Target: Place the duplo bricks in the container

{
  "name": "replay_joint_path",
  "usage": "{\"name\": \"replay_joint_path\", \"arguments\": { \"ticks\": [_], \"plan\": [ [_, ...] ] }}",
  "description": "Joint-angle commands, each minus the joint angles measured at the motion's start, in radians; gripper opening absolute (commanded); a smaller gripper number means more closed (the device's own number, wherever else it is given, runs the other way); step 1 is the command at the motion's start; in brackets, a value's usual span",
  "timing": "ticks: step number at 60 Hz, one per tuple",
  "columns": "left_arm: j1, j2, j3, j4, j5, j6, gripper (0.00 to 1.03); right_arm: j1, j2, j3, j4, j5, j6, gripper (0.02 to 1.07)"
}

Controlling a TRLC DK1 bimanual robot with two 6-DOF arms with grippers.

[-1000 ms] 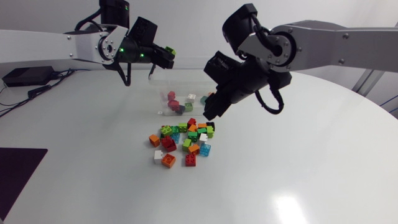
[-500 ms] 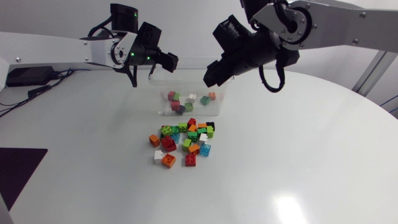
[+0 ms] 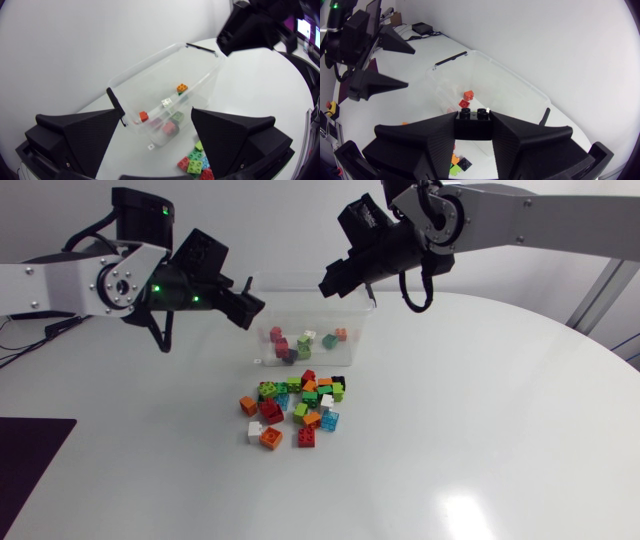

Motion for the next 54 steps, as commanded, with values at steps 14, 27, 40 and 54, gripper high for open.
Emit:
{"name": "replay_joint_path", "arguments": {
  "ticks": [14, 27, 40, 54],
  "plan": [
    [0.022, -0.082, -0.197, -0.05, 0.051, 0.107, 0.99, -0.012, 0.104, 0.085, 0.074, 0.001, 0.031, 0.38],
    [0.016, -0.092, -0.28, -0.053, 0.074, 0.167, 0.99, -0.023, 0.175, 0.137, 0.099, 0.013, 0.031, 0.38],
    [0.014, -0.108, -0.333, -0.079, 0.123, 0.25, 0.99, -0.035, 0.226, 0.169, 0.129, 0.032, 0.031, 0.38],
    [0.017, -0.105, -0.381, -0.129, 0.163, 0.385, 0.99, -0.053, 0.295, 0.249, 0.12, 0.047, 0.04, 0.6]
  ]
}}
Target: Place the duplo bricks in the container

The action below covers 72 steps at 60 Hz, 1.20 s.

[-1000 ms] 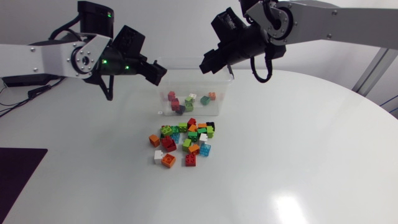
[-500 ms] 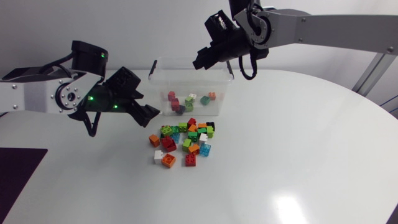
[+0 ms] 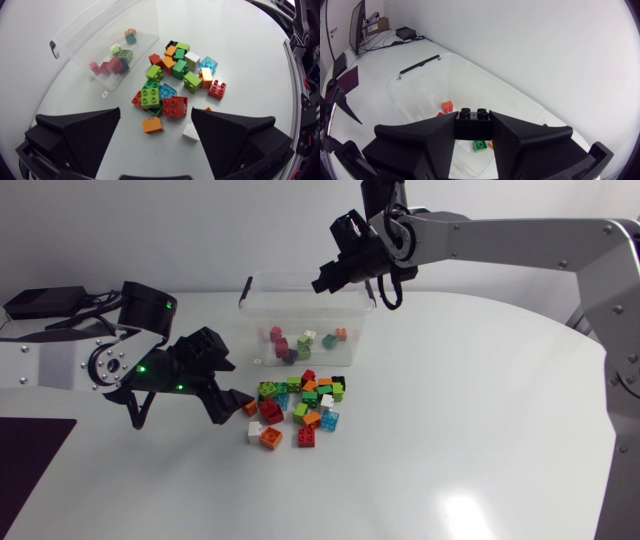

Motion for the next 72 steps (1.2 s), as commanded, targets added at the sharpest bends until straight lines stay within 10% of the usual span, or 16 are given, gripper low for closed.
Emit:
{"name": "replay_joint_path", "arguments": {
  "ticks": [1, 4, 10, 72],
  "plan": [
    [0.0, -0.011, -0.037, -0.032, 0.025, 0.092, 0.98, -0.009, 0.033, 0.037, 0.009, 0.019, 0.027, 0.67],
    [0.004, -0.006, -0.04, -0.054, 0.044, 0.133, 0.98, -0.009, 0.023, 0.032, 0.006, 0.02, 0.029, 0.89],
    [0.01, 0.012, -0.037, -0.086, 0.064, 0.201, 0.98, -0.009, -0.021, 0.003, 0.006, 0.022, 0.027, 1.01],
    [-0.039, 0.242, 0.076, -0.21, 0.074, 0.492, 0.91, 0.066, -0.543, -0.747, 0.026, -0.014, -0.074, 1.01]
  ]
}}
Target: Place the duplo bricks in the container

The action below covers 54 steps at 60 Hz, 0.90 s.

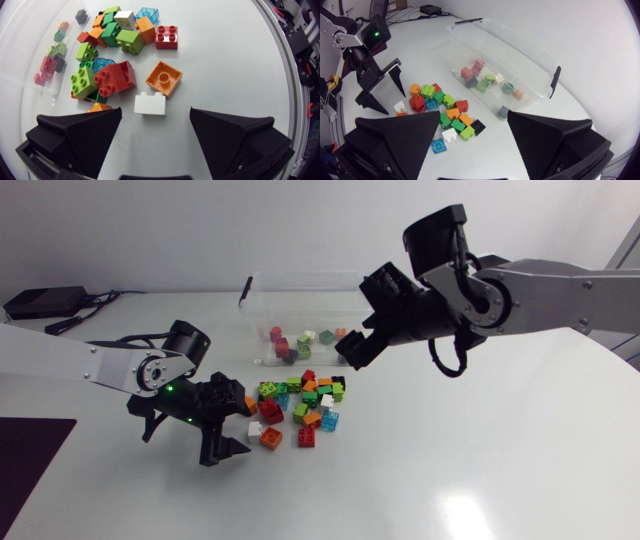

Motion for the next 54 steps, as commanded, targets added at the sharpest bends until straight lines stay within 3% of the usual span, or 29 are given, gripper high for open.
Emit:
{"name": "replay_joint_path", "arguments": {
  "ticks": [1, 10, 17, 34, 41, 54],
  "plan": [
    [-0.014, 0.034, 0.039, -0.014, 0.01, 0.04, 0.91, 0.009, -0.023, -0.057, 0.002, -0.004, -0.022, 1.01],
    [-0.028, 0.063, 0.063, -0.019, 0.01, 0.04, 0.91, 0.052, -0.025, -0.105, -0.027, -0.003, -0.028, 1.01],
    [-0.034, 0.083, 0.074, -0.022, 0.009, 0.038, 0.85, 0.08, -0.025, -0.129, -0.049, -0.003, -0.037, 1.01],
    [-0.04, 0.104, 0.106, -0.074, 0.009, 0.05, 0.58, 0.1, -0.013, -0.149, -0.092, -0.007, -0.065, 0.97],
    [-0.043, 0.109, 0.112, -0.096, 0.007, 0.053, 0.4, 0.1, 0.02, -0.135, -0.127, -0.027, -0.082, 0.97],
    [-0.047, 0.104, 0.103, -0.165, -0.007, 0.081, 0.38, 0.107, 0.131, -0.112, -0.166, -0.029, -0.136, 0.97]
  ]
}}
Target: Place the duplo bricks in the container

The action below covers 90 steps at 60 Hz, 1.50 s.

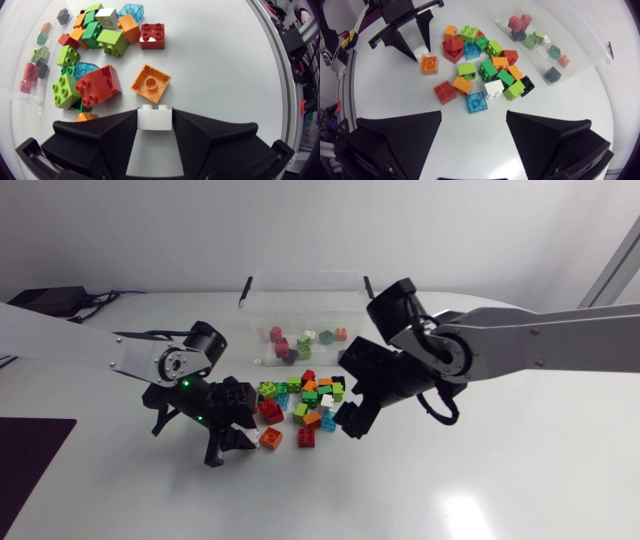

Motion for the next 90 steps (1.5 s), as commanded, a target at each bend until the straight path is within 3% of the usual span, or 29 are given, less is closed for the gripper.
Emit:
{"name": "replay_joint_path", "arguments": {
  "ticks": [1, 35, 50, 66, 77, 84, 90],
  "plan": [
    [-0.01, 0.022, 0.009, -0.036, -0.005, 0.046, 0.38, 0.011, 0.069, 0.015, -0.028, -0.002, -0.042, 0.97],
    [0.02, -0.119, -0.013, -0.128, -0.006, 0.048, 0.38, -0.023, 0.327, 0.21, -0.085, 0.002, -0.186, 0.94],
    [0.038, -0.211, 0.021, -0.174, 0.008, 0.028, 0.38, -0.023, 0.376, 0.25, -0.105, -0.005, -0.225, 0.87],
    [0.038, -0.28, 0.053, -0.203, 0.032, -0.012, 0.37, -0.012, 0.418, 0.273, -0.105, -0.005, -0.239, 0.86],
    [0.04, -0.297, 0.078, -0.209, 0.044, -0.029, 0.37, -0.008, 0.439, 0.299, -0.106, -0.005, -0.235, 0.65],
    [0.05, -0.305, 0.096, -0.211, 0.069, -0.045, 0.37, -0.006, 0.456, 0.313, -0.108, -0.005, -0.234, 0.63],
    [0.058, -0.305, 0.121, -0.212, 0.089, -0.06, 0.37, 0.0, 0.457, 0.31, -0.109, -0.005, -0.231, 0.41]
  ]
}}
